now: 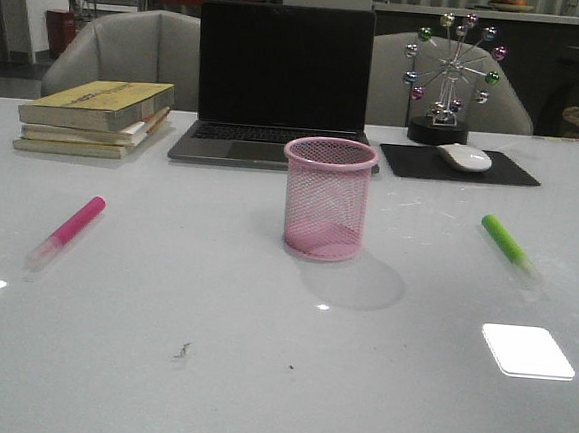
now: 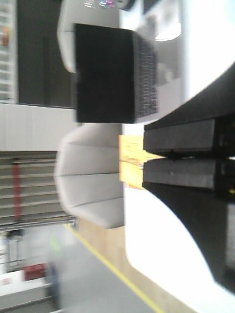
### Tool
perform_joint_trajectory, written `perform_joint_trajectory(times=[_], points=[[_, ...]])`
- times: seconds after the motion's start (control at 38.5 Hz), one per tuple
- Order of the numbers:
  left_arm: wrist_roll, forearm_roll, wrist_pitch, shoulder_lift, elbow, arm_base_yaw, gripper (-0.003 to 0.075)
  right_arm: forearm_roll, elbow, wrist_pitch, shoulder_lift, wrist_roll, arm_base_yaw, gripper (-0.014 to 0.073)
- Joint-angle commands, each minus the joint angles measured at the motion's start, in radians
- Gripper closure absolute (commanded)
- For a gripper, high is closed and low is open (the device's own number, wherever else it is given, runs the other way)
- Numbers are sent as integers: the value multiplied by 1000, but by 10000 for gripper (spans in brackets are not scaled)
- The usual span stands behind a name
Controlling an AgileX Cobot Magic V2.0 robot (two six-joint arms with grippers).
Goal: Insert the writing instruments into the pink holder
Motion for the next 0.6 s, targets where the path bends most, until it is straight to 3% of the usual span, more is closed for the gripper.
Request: perform_joint_trajectory(times=[0.0,0.21,0.26,0.34,0.44,0.49,0.57], points=[[-5,-13,-82,74,-35,2,621,-13,-32,-75,84,-8,-4,545],[-5,-57,-120,201,-35,2,614,-12,-32,-58,257,-8,-4,540],[-5,-57,-120,221,-35,2,595,-12,-32,-47,286,-8,-4,503],[-5,-57,-120,242,-35,2,512,-12,-32,-33,315,-8,-4,387],[-5,-57,-120,268,-35,2,320,-12,-32,-34,342,-8,-4,188],[-5,-57,-122,275,-35,2,268,-12,-32,-36,349,-8,-4,150],[-5,-57,-124,288,-35,2,262,-12,-32,-36,352,-8,-4,142]])
